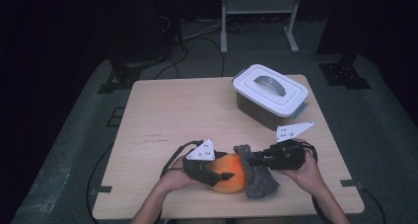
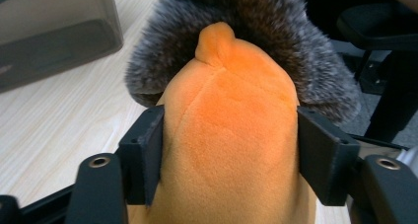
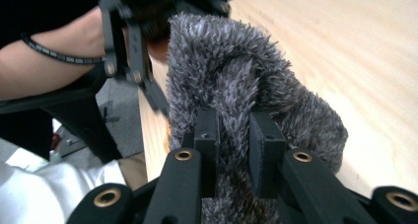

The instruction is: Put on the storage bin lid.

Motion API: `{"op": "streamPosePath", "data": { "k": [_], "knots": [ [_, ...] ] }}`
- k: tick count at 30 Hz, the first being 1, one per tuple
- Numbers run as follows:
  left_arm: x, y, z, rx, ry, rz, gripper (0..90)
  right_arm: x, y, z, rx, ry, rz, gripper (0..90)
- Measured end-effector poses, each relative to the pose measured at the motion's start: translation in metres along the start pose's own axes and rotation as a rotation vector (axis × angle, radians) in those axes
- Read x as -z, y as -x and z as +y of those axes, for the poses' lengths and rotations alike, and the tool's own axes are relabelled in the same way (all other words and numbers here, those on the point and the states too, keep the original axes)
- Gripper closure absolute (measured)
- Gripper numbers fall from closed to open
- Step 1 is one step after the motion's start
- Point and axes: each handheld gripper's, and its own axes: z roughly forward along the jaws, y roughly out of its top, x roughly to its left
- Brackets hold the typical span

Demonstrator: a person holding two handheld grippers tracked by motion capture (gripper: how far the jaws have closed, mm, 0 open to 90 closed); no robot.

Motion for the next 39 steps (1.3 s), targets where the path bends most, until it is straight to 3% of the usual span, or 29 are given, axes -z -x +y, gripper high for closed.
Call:
{"op": "streamPosePath", "data": {
  "k": [5, 11, 14, 16, 20, 25, 28, 30, 32, 36, 39],
  "knots": [
    [-0.003, 0.001, 0.0, -0.01, 0.0, 0.004, 34.6, -0.008, -0.002, -0.001, 0.019, -0.025, -0.022, 75.5],
    [0.005, -0.01, -0.007, 0.051, 0.023, 0.003, 35.4, -0.015, 0.011, -0.017, -0.045, -0.046, 0.007, 76.1],
    [0.004, -0.01, -0.007, 0.057, 0.025, 0.008, 35.0, -0.017, 0.021, -0.023, -0.089, -0.07, 0.043, 75.9],
    [0.003, -0.008, -0.006, 0.058, 0.025, 0.008, 34.2, -0.014, 0.026, -0.027, -0.108, -0.087, 0.035, 76.0],
    [-0.004, -0.004, -0.005, 0.044, 0.028, 0.011, 32.1, -0.004, 0.021, -0.021, -0.092, -0.05, 0.017, 76.2],
    [-0.015, 0.006, 0.002, -0.006, 0.017, 0.023, 30.3, 0.006, 0.001, 0.001, -0.019, 0.032, 0.002, 75.8],
    [-0.018, 0.006, 0.003, 0.0, 0.014, 0.021, 27.2, 0.0, -0.005, 0.003, 0.011, -0.014, -0.029, 75.7],
    [-0.018, 0.006, 0.002, -0.007, 0.006, 0.014, 23.1, -0.006, -0.002, -0.002, 0.006, -0.06, -0.035, 75.9],
    [-0.017, 0.005, 0.002, -0.009, 0.009, 0.004, 18.8, -0.008, 0.002, -0.006, -0.014, -0.073, -0.016, 76.2],
    [-0.015, -0.002, -0.001, 0.04, -0.009, 0.015, 10.3, -0.004, 0.01, -0.013, -0.035, -0.099, -0.024, 76.2],
    [-0.012, -0.009, -0.008, 0.092, -0.002, 0.0, 9.9, -0.001, 0.016, -0.019, -0.059, -0.097, -0.01, 76.2]
  ]
}}
